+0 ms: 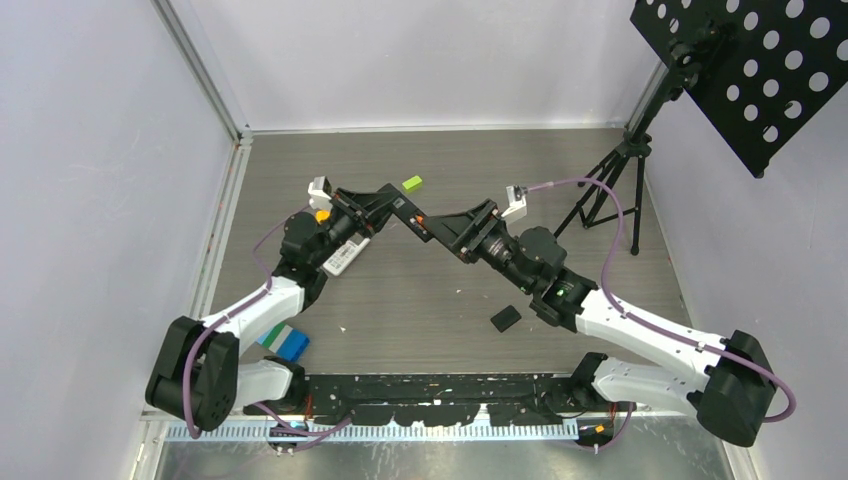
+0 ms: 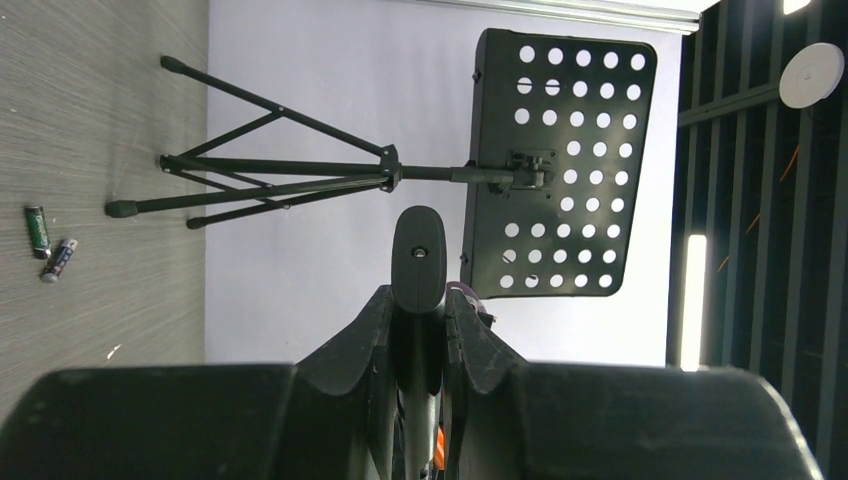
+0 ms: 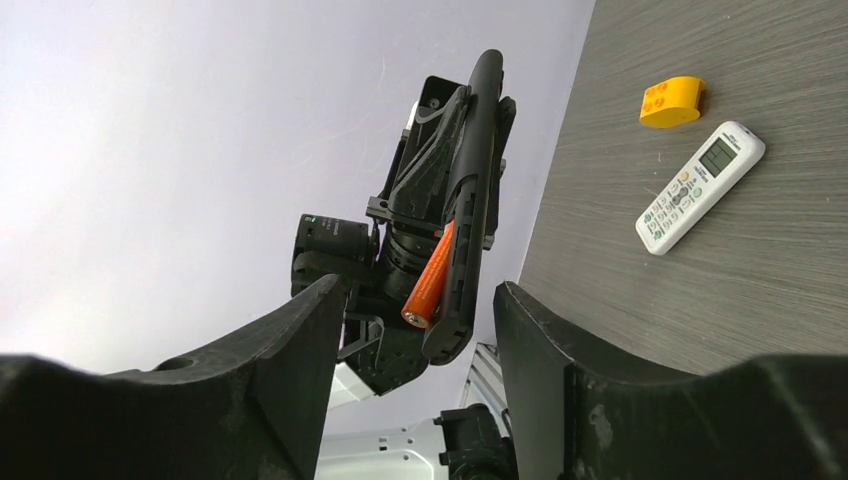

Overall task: Load the batteries into the remote control
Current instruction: Load the battery into the remote control.

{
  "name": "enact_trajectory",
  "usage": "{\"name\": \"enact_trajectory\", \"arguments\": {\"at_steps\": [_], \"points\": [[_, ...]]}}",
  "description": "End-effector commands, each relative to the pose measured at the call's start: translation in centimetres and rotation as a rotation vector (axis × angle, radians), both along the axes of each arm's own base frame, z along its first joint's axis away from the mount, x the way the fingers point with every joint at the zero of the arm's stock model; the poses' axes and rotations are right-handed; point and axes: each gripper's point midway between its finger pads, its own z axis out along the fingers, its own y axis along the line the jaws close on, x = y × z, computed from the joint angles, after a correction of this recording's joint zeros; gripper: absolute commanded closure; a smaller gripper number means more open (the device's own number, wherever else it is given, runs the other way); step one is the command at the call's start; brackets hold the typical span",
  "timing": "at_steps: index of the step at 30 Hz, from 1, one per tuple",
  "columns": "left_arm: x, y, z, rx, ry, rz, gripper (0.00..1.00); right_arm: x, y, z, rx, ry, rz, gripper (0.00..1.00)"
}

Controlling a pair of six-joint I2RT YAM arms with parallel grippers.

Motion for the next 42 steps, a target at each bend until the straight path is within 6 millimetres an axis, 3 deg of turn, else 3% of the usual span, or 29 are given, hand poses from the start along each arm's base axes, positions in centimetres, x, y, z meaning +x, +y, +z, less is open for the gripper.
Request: {"name": "enact_trajectory", "arguments": {"at_steps": [1,15,29,34,36,38,40,42], "points": [[-0.6,0.5,2.6,-0.038,-0.088,0.009,1.00,0.3,0.0,1.8,0.059,-0.025,-0.007,0.41],[-0.9,0.5,3.0,-0.018,-0.107,0.011,1.00,1.1,0.2,1.1,0.026,0.000,-0.029,0.62],[-1.4,0.1,3.9,0.002,-0.152,-0.023,1.00,2.1,1.0,-0.5,-0.004,0.055,-0.028,0.69],[-1.6,-0.1,4.3,0.013,-0.177,-0.032,1.00,2.5,1.1,-1.9,-0.043,0.112,-0.035,0.76],[-1.7,-0.1,4.4,0.026,-0.197,-0.034,1.00,2.8,0.8,-3.0,-0.076,0.153,-0.051,0.85],[-1.8,-0.2,4.5,0.044,-0.216,-0.035,1.00,3.0,0.5,-4.0,-0.111,0.195,-0.067,0.88],[-1.9,-0.1,4.4,0.071,-0.234,-0.028,1.00,2.9,0.5,-4.5,-0.136,0.192,-0.057,0.78],[-2.0,0.0,4.2,0.109,-0.260,-0.020,1.00,2.5,0.6,-4.4,-0.153,0.154,-0.029,0.53]]}}
